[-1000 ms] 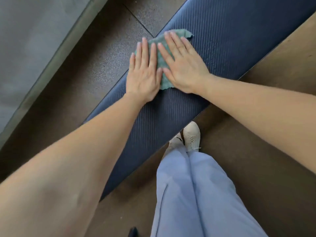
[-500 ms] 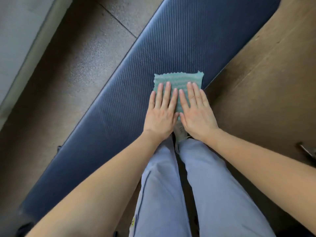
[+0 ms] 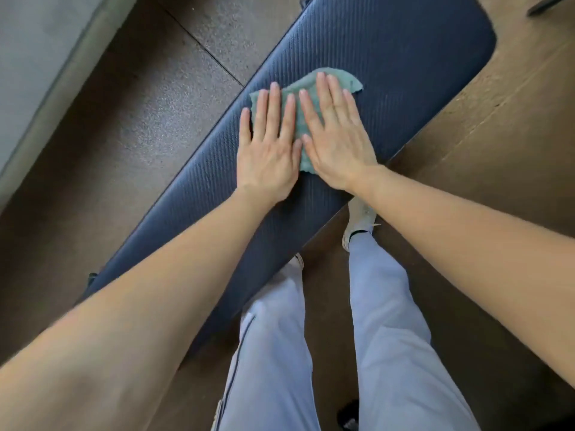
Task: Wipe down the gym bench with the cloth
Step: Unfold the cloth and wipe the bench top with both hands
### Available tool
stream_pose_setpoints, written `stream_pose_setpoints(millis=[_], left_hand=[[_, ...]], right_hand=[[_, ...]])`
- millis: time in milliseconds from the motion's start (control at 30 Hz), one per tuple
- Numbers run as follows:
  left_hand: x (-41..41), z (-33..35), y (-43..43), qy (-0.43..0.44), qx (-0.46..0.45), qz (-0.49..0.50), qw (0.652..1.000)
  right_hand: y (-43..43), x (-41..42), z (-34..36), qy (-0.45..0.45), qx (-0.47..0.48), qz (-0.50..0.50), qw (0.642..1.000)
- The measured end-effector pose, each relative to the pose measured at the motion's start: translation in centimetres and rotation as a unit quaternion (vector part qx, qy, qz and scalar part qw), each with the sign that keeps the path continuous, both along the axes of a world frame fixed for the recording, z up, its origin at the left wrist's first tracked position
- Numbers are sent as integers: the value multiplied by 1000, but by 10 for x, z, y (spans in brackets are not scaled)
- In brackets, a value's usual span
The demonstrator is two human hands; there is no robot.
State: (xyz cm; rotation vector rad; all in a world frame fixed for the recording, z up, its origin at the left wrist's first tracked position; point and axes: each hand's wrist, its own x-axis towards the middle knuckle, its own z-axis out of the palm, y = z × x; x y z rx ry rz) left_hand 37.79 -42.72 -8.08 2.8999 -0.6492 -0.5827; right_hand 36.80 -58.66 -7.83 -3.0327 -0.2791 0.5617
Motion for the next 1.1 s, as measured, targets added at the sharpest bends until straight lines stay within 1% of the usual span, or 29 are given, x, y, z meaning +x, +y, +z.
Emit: stream_pose_setpoints(millis=[67,133,233,300,467,567,700,800,900,967,1100], left_hand=[[44,-2,-7,-12,2,3,1000],[69,-2,-13,-10,3,10,1000],[66,-1,-24,-17,16,32,999],[47,1,-31,-13,21,31,999],[-31,7,-52,28,12,-10,1000],[-81,14,-73,62,12,-27,998],[-112,23,-99,100,17,-30,994],[-98,23,-101,96,29,-27,995],[-61,17,-98,69,45,-6,997],[-27,15,-97,45,51,11,998],[56,9,-97,15,64,53,996]], right_hand=[[-12,45,0,-21,-8,19,1000],[-23,71,2,-29,-13,32,999],[-31,70,3,-32,-21,37,999],[-33,48,4,-28,-28,31,999],[-50,-37,15,39,-14,-20,999],[-63,-91,23,71,-7,-70,995],[-72,-116,29,94,5,-138,986],[-73,-101,26,99,29,-138,985],[-83,-66,20,87,58,-94,990],[-89,-30,16,66,62,-52,995],[-98,69,6,24,65,11,998]])
